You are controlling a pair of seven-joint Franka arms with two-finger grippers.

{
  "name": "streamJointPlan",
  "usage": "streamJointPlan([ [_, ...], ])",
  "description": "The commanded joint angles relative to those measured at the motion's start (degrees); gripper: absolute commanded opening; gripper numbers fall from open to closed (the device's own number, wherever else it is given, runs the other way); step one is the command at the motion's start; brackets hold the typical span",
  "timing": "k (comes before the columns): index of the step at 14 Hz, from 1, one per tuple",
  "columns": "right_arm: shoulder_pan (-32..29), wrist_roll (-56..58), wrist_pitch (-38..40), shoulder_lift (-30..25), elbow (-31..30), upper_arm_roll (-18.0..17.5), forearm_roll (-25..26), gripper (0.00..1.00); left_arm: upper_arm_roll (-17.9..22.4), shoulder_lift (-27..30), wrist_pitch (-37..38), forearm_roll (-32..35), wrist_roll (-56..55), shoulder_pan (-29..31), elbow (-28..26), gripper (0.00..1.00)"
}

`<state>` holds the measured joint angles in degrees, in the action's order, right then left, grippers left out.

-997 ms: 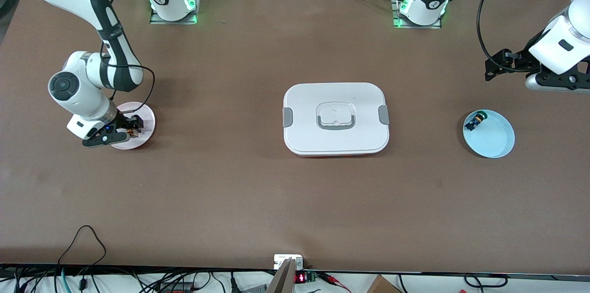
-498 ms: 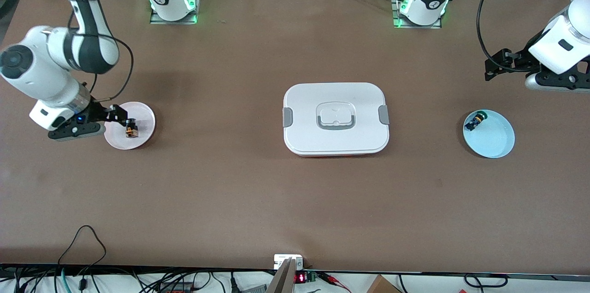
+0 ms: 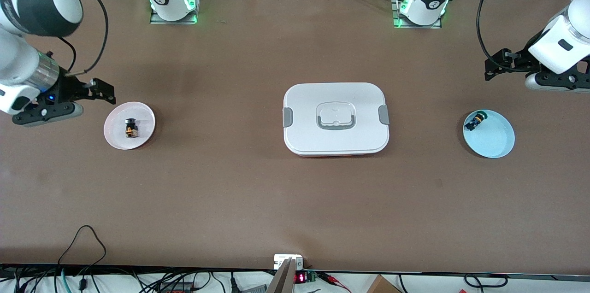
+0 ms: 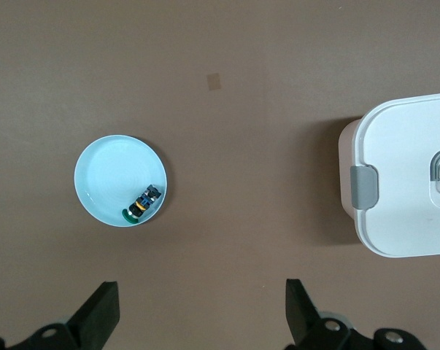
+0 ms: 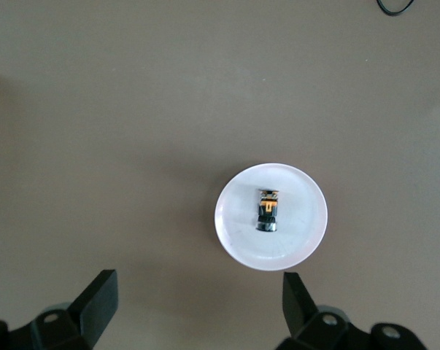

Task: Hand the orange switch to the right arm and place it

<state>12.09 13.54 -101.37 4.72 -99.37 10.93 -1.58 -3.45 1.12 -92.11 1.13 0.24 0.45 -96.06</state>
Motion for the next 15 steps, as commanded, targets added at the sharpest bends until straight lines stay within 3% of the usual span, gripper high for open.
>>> streamJointPlan([
  [1, -0.9, -0.3, 7.7, 0.3, 6.8, -0.9, -0.5, 1.0, -0.1, 0.6, 0.9, 1.1, -0.5, -0.3, 0.3, 1.0],
  [15, -0.4, 0.2, 7.9, 1.4, 10.8, -1.2, 1.6, 1.0, -0.2, 0.6, 0.9, 1.1, -0.5, -0.4, 0.3, 1.0],
])
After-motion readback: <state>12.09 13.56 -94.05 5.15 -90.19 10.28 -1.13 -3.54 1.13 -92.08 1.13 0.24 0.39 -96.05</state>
